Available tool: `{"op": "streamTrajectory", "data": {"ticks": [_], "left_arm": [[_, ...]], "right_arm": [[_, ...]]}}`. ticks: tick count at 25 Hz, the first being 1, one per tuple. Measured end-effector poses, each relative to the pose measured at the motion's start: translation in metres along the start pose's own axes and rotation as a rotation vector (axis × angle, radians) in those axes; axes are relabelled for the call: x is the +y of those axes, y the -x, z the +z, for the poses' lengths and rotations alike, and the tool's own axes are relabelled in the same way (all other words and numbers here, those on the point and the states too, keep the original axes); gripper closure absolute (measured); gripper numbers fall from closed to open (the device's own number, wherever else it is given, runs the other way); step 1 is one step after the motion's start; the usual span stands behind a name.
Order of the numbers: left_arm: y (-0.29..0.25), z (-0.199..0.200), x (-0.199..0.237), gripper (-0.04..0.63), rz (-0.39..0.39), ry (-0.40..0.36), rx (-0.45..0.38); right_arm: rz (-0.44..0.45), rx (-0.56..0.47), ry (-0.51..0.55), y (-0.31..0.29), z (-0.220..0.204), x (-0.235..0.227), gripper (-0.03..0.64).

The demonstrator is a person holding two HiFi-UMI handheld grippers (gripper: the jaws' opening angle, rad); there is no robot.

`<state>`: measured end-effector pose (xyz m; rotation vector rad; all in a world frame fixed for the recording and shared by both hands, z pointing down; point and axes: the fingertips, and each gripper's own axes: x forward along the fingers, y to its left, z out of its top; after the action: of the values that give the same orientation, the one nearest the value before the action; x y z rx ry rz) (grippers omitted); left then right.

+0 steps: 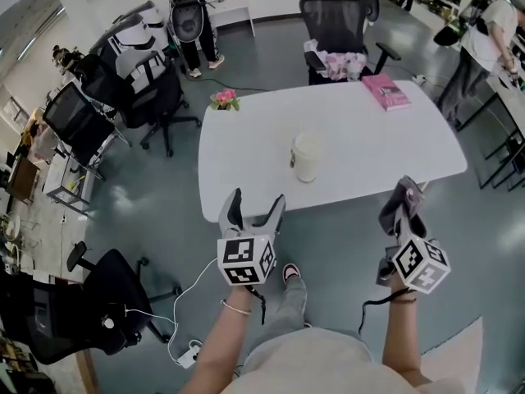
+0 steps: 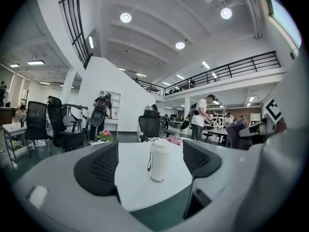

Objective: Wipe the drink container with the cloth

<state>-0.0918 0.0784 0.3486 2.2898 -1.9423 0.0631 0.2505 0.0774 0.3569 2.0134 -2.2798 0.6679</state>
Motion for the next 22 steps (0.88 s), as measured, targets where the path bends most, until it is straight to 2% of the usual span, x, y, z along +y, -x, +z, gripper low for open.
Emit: {"op": "streamTrajectory", "data": {"ticks": [9, 15, 22], "left_arm": [[-0.079, 0.012, 0.007, 0.183, -0.083, -0.002, -0.002], [-0.120, 0.032, 0.030, 0.183, -0.105, 0.031, -0.047], [-0.169, 0.043, 0.048, 0.183, -0.138, 0.039, -0.057]], "right_arm": [[-0.039, 0.004, -0.008, -0.062, 0.024, 0.004, 0.549], [-0.023, 0.013, 0.012, -0.116, 0.039, 0.028, 0.549], [-0.016, 0.001, 0.004, -0.168, 0.055, 0.043, 0.549]]}}
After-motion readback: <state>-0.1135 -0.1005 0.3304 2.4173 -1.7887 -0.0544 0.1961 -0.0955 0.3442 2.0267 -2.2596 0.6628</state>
